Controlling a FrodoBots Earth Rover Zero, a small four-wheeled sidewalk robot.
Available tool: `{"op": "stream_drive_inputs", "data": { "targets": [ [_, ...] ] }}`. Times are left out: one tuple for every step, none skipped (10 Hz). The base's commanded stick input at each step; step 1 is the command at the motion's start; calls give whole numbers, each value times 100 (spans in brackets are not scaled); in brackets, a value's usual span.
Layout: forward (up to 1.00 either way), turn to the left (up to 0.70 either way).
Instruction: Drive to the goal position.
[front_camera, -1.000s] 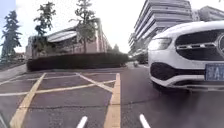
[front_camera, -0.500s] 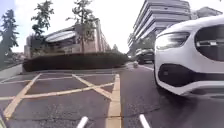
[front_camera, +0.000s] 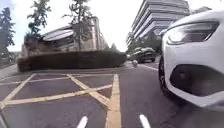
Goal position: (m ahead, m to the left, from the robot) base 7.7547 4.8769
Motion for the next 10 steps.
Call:
{"op": "stream_drive_inputs", "data": {
  "targets": [
    [70, 0],
    [70, 0],
    [70, 0],
    [70, 0],
    [70, -14],
    [70, -14],
    [70, -14],
    [70, -14],
    [70, -14],
    [70, -13]
  ]
}}
